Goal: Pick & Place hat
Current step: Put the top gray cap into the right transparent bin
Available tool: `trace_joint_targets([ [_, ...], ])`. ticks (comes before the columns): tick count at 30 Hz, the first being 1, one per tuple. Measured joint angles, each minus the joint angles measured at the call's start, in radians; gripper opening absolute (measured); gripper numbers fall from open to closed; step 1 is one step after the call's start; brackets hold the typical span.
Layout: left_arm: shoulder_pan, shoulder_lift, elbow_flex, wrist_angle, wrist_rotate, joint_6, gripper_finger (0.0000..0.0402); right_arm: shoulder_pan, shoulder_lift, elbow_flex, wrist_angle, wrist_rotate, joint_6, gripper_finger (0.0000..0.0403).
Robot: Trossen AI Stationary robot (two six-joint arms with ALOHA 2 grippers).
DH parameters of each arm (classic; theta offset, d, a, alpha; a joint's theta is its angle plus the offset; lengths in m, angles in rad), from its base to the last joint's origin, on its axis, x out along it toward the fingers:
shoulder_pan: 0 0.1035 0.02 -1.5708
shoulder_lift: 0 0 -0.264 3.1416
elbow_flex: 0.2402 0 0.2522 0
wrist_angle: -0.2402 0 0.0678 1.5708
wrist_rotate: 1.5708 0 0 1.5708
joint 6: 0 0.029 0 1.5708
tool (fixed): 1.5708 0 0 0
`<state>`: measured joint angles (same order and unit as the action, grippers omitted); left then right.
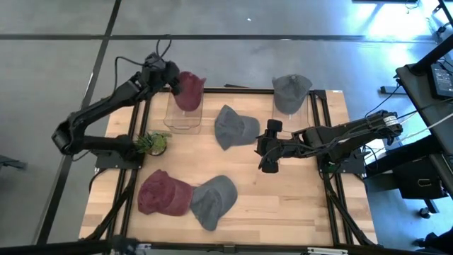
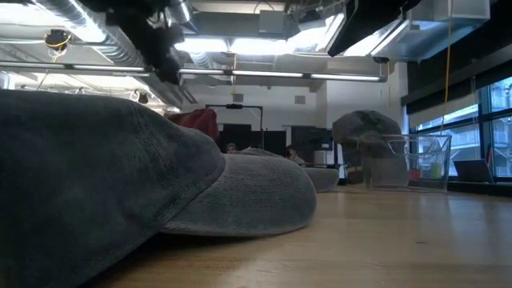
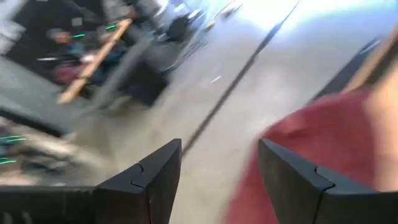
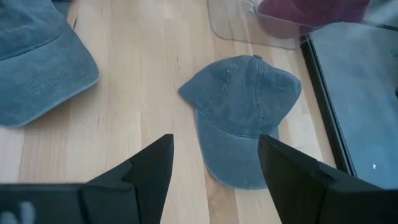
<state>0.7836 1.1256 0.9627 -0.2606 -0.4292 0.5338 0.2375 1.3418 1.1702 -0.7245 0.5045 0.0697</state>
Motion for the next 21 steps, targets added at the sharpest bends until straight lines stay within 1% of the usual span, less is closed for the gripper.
trace_joint_targets([
  [2, -0.039, -0.045, 0.000, -0.050, 0.068, -0.098, 0.0208, 0.000, 0.000, 0.000, 0.000, 0.000, 0.001, 0.0234],
  [3, -0.059, -0.069, 0.000, -0.079, 0.123, -0.148, 0.0208, 0.000, 0.000, 0.000, 0.000, 0.000, 0.001, 0.0234],
  [4, -0.078, -0.092, 0.000, -0.106, 0.186, -0.194, 0.0208, 0.000, 0.000, 0.000, 0.000, 0.000, 0.001, 0.0234],
  [8, -0.160, -0.155, 0.001, -0.216, 0.497, -0.376, 0.0208, 0.000, 0.000, -0.001, 0.002, -0.003, -0.006, 0.0234],
  [9, -0.187, -0.163, -0.001, -0.236, 0.554, -0.420, 0.0208, 0.000, 0.000, -0.009, 0.018, -0.002, -0.006, 0.0234],
  [10, -0.218, -0.169, -0.010, -0.237, 0.591, -0.458, 0.0208, 0.000, -0.001, -0.023, 0.040, -0.001, -0.010, 0.0234],
  [11, -0.254, -0.174, -0.025, -0.228, 0.601, -0.492, 0.0208, 0.000, -0.001, -0.038, 0.063, 0.000, -0.019, 0.0234],
  [12, -0.294, -0.176, -0.044, -0.215, 0.587, -0.522, 0.0208, 0.000, 0.000, -0.055, 0.089, -0.001, -0.025, 0.0234],
  [17, -0.516, -0.175, -0.182, -0.080, 0.362, -0.666, 0.0208, 0.000, 0.000, -0.167, 0.268, -0.001, -0.021, 0.0234],
  [21, -0.671, -0.175, -0.308, 0.130, 0.206, -0.749, 0.0208, -0.012, 0.000, -0.226, 0.346, -0.003, 0.044, 0.0234],
])
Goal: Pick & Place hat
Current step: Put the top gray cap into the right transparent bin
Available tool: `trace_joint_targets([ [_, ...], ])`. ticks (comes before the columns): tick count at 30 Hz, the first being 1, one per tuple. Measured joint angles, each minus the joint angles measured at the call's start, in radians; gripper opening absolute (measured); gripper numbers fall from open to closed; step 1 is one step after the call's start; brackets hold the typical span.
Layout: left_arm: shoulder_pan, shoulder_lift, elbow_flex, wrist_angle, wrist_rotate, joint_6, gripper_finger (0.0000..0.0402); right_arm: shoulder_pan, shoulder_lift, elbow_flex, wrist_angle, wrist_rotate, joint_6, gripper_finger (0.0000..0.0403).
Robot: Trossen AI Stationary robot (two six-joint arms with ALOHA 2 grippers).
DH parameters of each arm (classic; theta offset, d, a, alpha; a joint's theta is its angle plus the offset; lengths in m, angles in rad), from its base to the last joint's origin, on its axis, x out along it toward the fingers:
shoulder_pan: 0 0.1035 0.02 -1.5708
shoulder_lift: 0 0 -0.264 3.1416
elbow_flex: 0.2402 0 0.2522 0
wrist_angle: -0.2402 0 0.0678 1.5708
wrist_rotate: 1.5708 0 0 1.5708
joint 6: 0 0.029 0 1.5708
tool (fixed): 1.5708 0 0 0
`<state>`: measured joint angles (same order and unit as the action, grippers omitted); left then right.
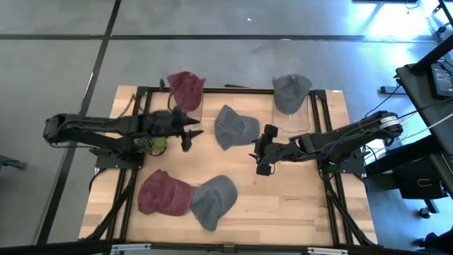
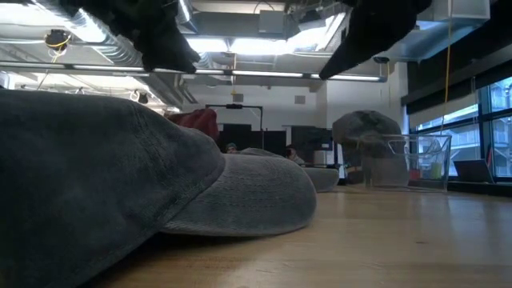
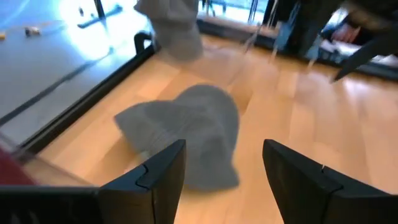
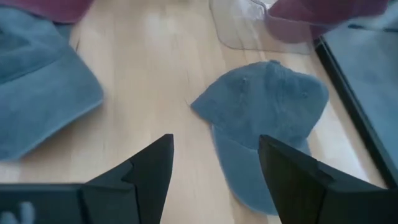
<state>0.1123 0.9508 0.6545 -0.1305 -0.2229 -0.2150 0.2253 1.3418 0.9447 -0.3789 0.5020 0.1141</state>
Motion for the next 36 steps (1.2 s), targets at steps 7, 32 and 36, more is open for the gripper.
trace_joint_targets([
  [7, -0.175, 0.000, -0.156, 0.345, -0.125, -0.022, 0.0207, -0.129, -0.001, -0.032, 0.059, -0.045, 0.324, 0.0234],
  [32, -0.242, 0.001, -0.189, 0.419, -0.143, 0.045, 0.0207, -0.466, 0.386, 0.061, 0.269, -0.427, -0.330, 0.0234],
  [36, -0.239, 0.001, -0.189, 0.418, -0.144, 0.045, 0.0207, -0.465, 0.438, 0.061, 0.291, -0.426, -0.358, 0.0234],
])
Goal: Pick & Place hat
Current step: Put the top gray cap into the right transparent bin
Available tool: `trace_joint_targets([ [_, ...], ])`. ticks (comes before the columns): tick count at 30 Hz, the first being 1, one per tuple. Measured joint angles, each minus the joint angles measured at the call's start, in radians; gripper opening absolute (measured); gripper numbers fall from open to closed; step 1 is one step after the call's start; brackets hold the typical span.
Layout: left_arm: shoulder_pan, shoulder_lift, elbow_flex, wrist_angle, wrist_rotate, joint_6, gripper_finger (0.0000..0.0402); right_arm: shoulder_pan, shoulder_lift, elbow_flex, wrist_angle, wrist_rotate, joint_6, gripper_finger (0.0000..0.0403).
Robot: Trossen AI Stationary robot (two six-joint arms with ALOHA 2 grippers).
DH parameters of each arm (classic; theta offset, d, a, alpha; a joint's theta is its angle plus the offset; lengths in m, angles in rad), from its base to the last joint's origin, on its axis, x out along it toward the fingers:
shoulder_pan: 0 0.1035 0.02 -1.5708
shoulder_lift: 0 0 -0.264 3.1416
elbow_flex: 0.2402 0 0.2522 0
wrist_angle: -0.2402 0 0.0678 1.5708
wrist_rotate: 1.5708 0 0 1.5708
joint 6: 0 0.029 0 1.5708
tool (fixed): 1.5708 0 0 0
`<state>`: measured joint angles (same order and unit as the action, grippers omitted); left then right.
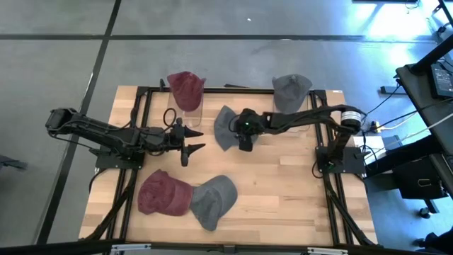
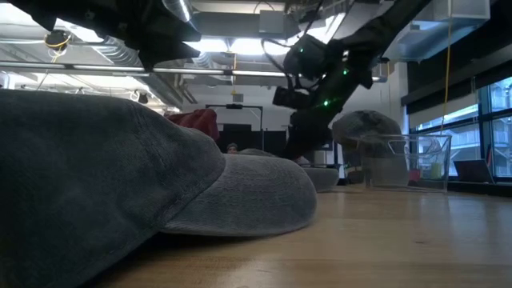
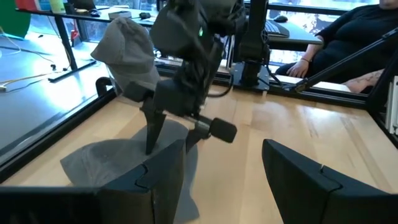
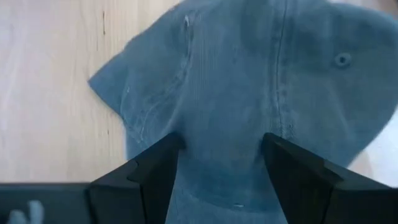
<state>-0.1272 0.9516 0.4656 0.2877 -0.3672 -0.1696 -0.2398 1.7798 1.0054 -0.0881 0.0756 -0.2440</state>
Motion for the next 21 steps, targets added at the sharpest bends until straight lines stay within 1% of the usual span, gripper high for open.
trace_joint_targets([
  [5, 0.000, 0.000, 0.000, 0.000, 0.000, 0.000, 0.0207, 0.000, 0.044, 0.000, 0.027, 0.002, 0.009, 0.0232],
  [8, 0.000, 0.000, 0.000, 0.000, 0.000, 0.018, 0.0207, 0.000, 0.064, 0.002, 0.031, 0.003, 0.010, 0.0213],
  [12, 0.000, 0.000, 0.000, 0.000, 0.000, 0.034, 0.0207, 0.000, 0.076, 0.003, 0.029, 0.002, 0.023, 0.0155],
  [16, 0.000, 0.000, 0.000, 0.000, 0.000, 0.028, 0.0207, 0.001, 0.073, 0.002, 0.020, 0.003, 0.026, 0.0078],
  [19, 0.000, 0.003, 0.000, 0.001, -0.007, -0.020, 0.0208, 0.003, 0.072, 0.002, 0.019, 0.013, 0.026, 0.0020],
  [21, 0.000, 0.008, 0.000, -0.002, -0.008, -0.057, 0.0207, 0.010, 0.072, 0.001, 0.018, 0.030, 0.026, 0.0010],
])
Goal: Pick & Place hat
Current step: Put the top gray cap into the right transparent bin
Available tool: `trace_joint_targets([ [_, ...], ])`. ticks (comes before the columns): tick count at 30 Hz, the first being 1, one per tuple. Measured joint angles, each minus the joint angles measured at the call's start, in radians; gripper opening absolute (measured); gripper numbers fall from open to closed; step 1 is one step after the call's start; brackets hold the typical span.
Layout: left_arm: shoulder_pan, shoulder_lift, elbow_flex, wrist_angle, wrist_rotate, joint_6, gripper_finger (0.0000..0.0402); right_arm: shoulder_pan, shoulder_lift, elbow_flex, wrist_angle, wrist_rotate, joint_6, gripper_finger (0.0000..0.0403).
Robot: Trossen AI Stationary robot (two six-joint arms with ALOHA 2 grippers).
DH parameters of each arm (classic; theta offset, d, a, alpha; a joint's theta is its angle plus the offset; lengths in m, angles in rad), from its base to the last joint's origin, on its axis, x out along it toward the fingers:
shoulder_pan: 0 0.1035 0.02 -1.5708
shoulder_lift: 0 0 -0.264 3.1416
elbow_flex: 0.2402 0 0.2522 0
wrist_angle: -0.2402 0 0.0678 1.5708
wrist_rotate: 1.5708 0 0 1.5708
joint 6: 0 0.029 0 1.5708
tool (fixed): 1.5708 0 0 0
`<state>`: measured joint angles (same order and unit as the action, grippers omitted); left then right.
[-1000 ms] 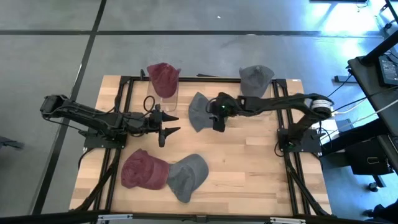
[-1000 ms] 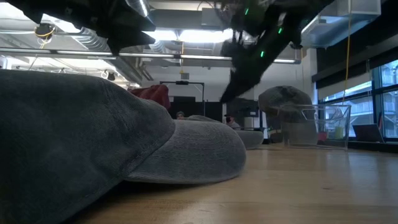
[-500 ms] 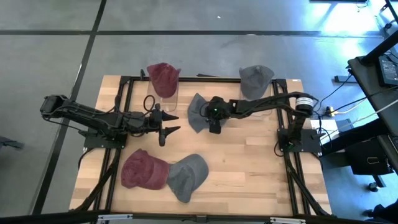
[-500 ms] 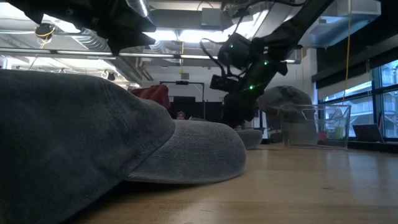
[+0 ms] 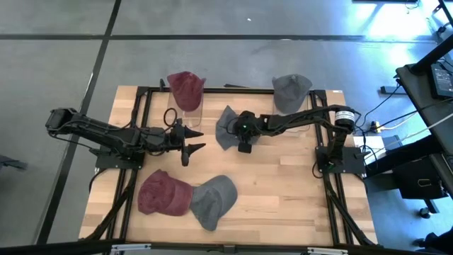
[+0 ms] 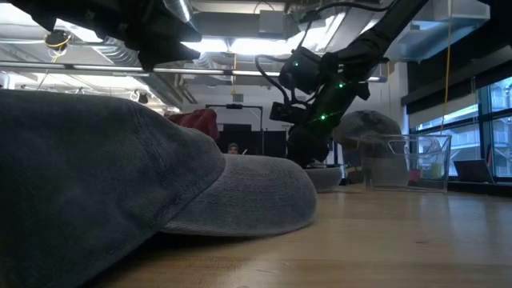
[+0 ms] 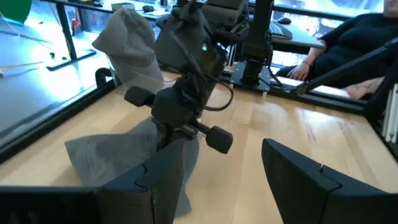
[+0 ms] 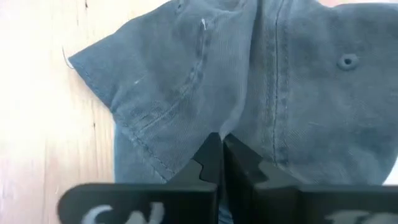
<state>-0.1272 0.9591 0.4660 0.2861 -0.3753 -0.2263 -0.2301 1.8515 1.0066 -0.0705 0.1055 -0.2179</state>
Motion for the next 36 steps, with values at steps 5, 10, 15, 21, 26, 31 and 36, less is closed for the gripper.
trace_joint_targets([
  [5, 0.000, -0.001, 0.000, 0.003, 0.009, -0.070, 0.0207, 0.050, -0.024, -0.003, -0.020, 0.119, -0.006, 0.0006],
  [10, 0.000, -0.001, 0.000, 0.003, 0.009, -0.091, 0.0208, 0.126, -0.114, -0.005, -0.039, 0.213, -0.018, 0.0004],
  [15, -0.004, -0.001, 0.000, 0.024, 0.009, -0.118, 0.0208, 0.191, -0.226, -0.004, -0.108, 0.302, 0.011, 0.0002],
  [21, -0.004, 0.056, 0.001, 0.063, -0.041, -0.241, 0.0207, 0.294, -0.370, -0.003, -0.168, 0.515, 0.088, 0.0002],
  [26, 0.001, 0.163, 0.001, 0.191, -0.153, -0.311, 0.0208, 0.402, -0.408, -0.003, -0.166, 0.714, 0.129, 0.0001],
  [31, 0.033, 0.260, 0.001, 0.385, -0.160, -0.313, 0.0208, 0.484, -0.395, -0.003, -0.159, 0.831, 0.139, 0.0001],
  [36, 0.067, 0.334, 0.001, 0.514, -0.084, -0.313, 0.0207, 0.540, -0.379, -0.003, -0.119, 0.879, 0.132, 0.0001],
])
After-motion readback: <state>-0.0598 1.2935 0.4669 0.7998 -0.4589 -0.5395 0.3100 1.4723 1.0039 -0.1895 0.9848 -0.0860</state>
